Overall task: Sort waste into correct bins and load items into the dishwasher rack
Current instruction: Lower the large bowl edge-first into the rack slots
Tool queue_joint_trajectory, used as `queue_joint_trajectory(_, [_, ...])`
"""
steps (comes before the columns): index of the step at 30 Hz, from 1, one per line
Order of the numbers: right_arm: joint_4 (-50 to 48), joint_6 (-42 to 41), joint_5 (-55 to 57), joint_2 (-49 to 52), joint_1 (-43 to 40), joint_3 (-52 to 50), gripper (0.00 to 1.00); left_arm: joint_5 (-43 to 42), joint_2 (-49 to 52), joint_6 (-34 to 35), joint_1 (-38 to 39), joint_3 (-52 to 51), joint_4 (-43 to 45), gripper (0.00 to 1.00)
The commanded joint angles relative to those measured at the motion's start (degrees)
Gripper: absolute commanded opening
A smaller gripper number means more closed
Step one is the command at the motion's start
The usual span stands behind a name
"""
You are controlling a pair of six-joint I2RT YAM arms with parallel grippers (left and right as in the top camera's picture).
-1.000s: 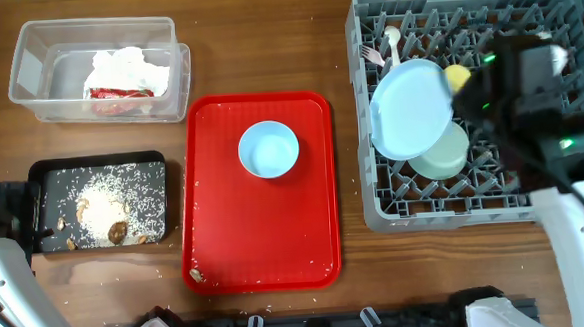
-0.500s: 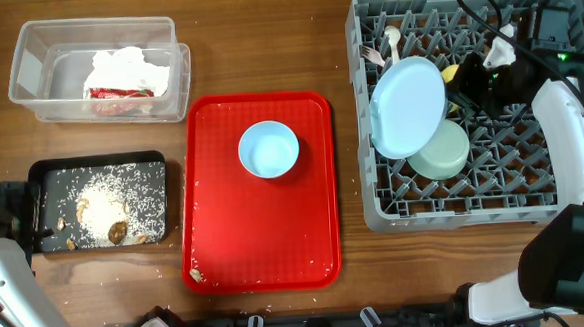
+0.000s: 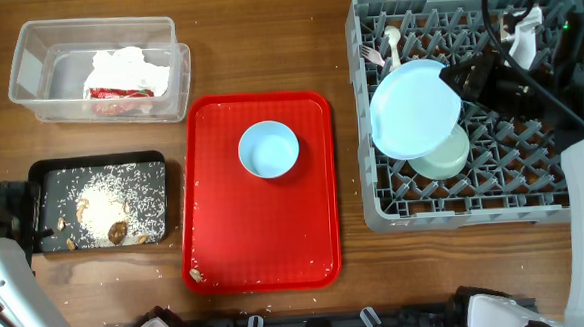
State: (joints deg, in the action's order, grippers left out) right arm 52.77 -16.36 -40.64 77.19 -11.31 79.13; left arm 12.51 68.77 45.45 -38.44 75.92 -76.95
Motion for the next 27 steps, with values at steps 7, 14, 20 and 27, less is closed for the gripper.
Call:
queue_joint_trajectory(7, [3.52, 0.68, 7.98, 0.33, 3.02, 0.55, 0.04, -0.09, -0.31, -0.44, -0.37, 0.22, -0.02, 1.0])
queue_joint_trajectory(14, [0.87, -7.45, 30.42, 7.67, 17.92, -0.94, 0.04, -0.09, -0.31, -0.44, -0.37, 0.22, -0.02, 1.0])
queue_joint_trajectory(20, [-0.11, -13.66, 40.68, 19.19, 23.74, -0.94, 0.04, -0.07, -0.31, -0.44, -0.37, 0.22, -0.02, 1.0])
queue_joint_trajectory(27, [-0.15, -13.66, 40.68, 25.0, 24.83, -0.96, 0.04, -0.09, -0.31, -0.44, -0.37, 0.22, -0.02, 1.0])
